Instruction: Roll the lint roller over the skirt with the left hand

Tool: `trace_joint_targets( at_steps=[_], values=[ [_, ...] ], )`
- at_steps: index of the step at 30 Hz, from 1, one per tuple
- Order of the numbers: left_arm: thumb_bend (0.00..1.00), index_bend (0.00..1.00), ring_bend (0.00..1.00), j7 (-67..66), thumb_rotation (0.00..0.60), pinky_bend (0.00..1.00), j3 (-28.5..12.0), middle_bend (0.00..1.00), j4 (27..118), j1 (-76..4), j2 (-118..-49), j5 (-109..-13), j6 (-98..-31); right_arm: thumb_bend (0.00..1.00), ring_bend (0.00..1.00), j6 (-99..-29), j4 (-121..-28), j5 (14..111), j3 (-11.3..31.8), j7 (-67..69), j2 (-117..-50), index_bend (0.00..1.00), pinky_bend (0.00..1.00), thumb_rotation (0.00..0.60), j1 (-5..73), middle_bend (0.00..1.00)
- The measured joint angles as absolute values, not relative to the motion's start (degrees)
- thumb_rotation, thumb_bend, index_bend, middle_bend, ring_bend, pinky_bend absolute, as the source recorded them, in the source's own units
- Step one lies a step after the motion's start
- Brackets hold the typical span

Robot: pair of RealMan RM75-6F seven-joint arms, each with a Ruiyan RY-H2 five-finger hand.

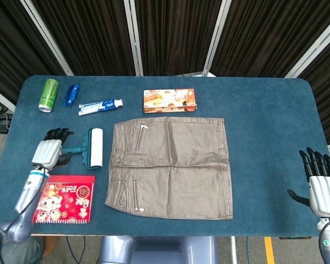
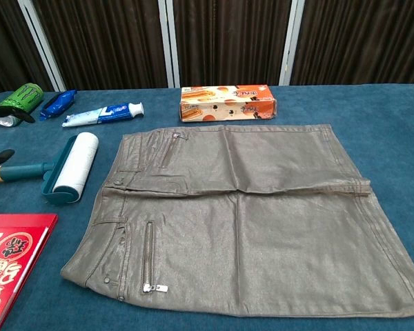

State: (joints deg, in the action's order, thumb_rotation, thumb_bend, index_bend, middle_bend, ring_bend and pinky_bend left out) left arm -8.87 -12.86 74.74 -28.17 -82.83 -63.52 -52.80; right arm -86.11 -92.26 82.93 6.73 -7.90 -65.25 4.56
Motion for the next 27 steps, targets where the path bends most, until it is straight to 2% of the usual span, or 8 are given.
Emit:
trace_joint_targets(
  at_steps=[5, 12, 27],
  values=[
    [0.50, 0.21, 0.06, -10.2, 0.600, 0.09, -12.8, 0.13, 70.7, -30.6, -86.4, -60.2, -49.4, 0.00, 0.00, -85.7, -92.3, 82.6, 6.6, -7.8, -65.0, 0.00, 0.00, 0.600, 4.5, 0.00],
    [0.50, 0.22, 0.08, -9.8, 0.600, 0.11, -11.9, 0.15, 68.3, -30.9, -88.5, -60.2, -49.9, 0.00, 0.00, -85.6, -92.2, 82.2, 6.7, -7.0, -64.8, 0.00, 0.00, 0.600, 4.5, 0.00],
    [0.50, 0.24, 0.15, -9.6, 0.600, 0.18, -13.0, 0.22, 61.4, -31.4, -94.1, -55.9, -50.8, 0.00, 0.00, -85.3, -91.9, 81.8, 6.8, -6.2, -64.6, 0.00, 0.00, 0.600, 4.6, 0.00]
  ],
)
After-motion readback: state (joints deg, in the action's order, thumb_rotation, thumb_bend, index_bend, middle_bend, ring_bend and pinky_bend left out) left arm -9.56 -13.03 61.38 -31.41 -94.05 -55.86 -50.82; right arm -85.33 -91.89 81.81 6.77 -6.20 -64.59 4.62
